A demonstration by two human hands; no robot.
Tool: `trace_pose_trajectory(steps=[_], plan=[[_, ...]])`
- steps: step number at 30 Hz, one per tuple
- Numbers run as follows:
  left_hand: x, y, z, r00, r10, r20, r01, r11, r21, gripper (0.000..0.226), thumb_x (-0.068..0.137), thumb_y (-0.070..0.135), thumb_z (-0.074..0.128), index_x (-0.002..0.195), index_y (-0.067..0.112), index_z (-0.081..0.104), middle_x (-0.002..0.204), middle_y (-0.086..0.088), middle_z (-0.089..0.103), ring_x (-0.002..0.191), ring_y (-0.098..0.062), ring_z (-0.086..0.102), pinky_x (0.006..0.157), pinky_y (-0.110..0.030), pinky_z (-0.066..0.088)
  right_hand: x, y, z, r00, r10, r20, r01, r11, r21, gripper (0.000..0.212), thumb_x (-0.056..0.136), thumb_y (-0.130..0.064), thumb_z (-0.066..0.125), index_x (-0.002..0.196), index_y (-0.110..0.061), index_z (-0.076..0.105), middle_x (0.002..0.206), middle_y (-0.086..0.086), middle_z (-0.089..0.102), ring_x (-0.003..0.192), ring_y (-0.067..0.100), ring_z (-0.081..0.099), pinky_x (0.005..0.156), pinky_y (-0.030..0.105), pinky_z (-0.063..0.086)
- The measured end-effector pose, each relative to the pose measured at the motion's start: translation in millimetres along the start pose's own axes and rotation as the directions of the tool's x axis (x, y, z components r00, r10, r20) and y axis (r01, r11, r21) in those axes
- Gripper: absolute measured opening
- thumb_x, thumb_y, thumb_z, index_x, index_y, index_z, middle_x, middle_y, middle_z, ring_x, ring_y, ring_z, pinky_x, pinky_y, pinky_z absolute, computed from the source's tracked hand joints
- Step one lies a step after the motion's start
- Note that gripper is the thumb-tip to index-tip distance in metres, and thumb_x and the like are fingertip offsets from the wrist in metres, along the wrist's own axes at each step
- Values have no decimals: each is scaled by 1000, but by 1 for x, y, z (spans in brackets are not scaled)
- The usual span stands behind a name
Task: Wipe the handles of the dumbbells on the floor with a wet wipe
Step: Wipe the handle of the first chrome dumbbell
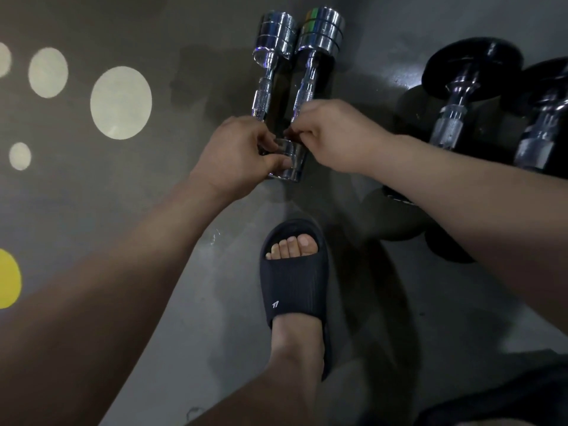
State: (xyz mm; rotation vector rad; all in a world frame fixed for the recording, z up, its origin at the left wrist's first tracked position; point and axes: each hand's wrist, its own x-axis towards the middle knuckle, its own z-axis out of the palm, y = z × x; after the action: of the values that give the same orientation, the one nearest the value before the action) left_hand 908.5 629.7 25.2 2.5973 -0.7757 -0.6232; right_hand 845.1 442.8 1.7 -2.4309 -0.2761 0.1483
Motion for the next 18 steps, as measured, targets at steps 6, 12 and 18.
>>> trace_pose_trajectory(steps=[6, 12, 18], plan=[[1, 5, 0, 999, 34, 15, -34, 999, -6, 27, 71, 42, 88, 73, 25, 67, 87, 5, 63, 90, -18, 58, 71, -29, 39, -11, 7, -15, 989, 47, 137, -39, 997, -59, 17, 94, -10, 59, 94, -4, 76, 89, 10, 61, 85, 32, 60, 77, 40, 51], [-1, 2, 0, 1000, 24, -7, -24, 1000, -12, 27, 72, 42, 87, 77, 28, 63, 94, 1, 68, 93, -21, 60, 74, -29, 40, -6, 0, -23, 994, 52, -97, -49, 998, 34, 21, 96, -21, 62, 108, -10, 76, 99, 11, 67, 91, 22, 61, 83, 37, 50], [-3, 1, 0, 999, 38, -24, -39, 999, -20, 34, 74, 39, 86, 97, 21, 69, 93, 6, 65, 90, -16, 57, 71, -27, 37, 7, 5, -15, 995, 92, -49, -94, 995, -42, 24, 98, -15, 55, 105, -10, 77, 97, 17, 60, 89, 33, 60, 75, 36, 46]])
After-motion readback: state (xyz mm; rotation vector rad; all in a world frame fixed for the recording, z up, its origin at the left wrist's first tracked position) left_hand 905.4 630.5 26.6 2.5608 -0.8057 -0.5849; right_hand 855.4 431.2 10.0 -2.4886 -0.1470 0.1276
